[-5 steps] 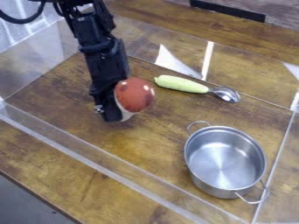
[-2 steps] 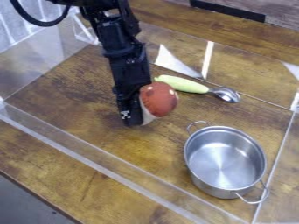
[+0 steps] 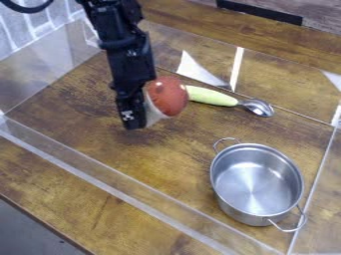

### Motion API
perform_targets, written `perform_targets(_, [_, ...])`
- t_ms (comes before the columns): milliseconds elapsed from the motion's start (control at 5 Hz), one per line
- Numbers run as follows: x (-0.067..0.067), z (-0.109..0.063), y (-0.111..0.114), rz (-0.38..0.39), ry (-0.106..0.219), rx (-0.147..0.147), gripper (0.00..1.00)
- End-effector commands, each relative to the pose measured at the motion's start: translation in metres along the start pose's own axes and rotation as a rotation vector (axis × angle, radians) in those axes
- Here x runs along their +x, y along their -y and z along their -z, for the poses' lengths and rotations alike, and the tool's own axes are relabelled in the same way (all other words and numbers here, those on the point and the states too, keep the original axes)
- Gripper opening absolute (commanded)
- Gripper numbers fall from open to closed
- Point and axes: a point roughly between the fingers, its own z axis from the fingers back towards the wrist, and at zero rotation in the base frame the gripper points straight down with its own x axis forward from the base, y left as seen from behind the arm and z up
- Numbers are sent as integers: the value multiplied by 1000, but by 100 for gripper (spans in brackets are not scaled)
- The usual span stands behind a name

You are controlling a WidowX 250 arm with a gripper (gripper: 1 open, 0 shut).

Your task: Remove the mushroom from the silver pot and put it on the table

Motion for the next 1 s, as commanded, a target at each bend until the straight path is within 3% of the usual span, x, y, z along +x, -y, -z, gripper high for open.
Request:
perform_targets(0, [-22,-23,-6,-66,18,88,0])
perform_targets(200, [-26,-14,5,2,21,76,100])
perform_targets(400, [-26,-2,11,67,27,65,100])
perform_targets(800, [-32,5,-13,107,32,58,100])
